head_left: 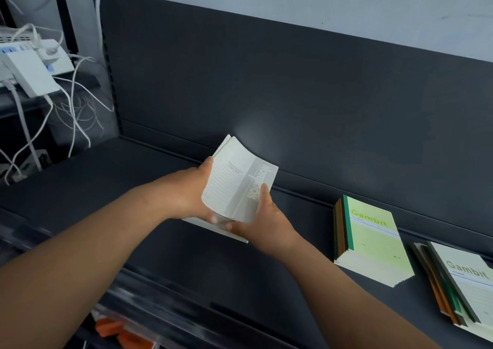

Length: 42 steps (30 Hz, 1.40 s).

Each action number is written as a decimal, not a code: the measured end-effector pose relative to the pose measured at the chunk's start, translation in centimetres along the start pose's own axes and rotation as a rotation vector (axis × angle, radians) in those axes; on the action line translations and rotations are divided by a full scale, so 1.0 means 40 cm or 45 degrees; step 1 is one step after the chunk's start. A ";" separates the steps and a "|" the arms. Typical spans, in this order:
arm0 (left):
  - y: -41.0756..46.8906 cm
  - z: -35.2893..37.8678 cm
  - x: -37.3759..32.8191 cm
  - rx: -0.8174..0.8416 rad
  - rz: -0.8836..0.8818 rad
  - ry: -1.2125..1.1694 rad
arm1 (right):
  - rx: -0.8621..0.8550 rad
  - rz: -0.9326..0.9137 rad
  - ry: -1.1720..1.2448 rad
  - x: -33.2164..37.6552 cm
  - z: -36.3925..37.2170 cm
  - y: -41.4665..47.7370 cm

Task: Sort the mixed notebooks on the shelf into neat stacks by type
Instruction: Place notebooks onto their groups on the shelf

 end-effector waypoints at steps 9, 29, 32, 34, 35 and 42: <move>-0.023 0.009 -0.010 0.005 0.012 0.072 | -0.031 -0.066 -0.183 0.001 -0.014 -0.017; -0.027 -0.002 -0.014 -0.071 0.026 0.118 | -0.088 -0.065 -0.310 0.013 -0.022 -0.020; -0.031 -0.003 -0.013 -0.088 0.024 0.096 | -0.092 -0.073 -0.274 0.011 -0.026 -0.027; -0.033 -0.004 -0.014 -0.099 0.008 0.095 | -0.102 -0.078 -0.270 0.010 -0.028 -0.030; -0.035 -0.004 -0.015 -0.107 0.003 0.095 | -0.107 -0.081 -0.268 0.009 -0.030 -0.032; -0.043 -0.029 -0.049 -0.185 0.057 0.255 | -0.136 -0.126 -0.254 0.002 -0.043 -0.051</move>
Point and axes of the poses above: each hand's wrist, its own y-axis towards the middle knuckle, its own z-axis out of the palm, x = y × z, the point moved 6 cm from there along y, towards the middle knuckle, and after that the axes turned 7 degrees about z, right-handed, at the moved point
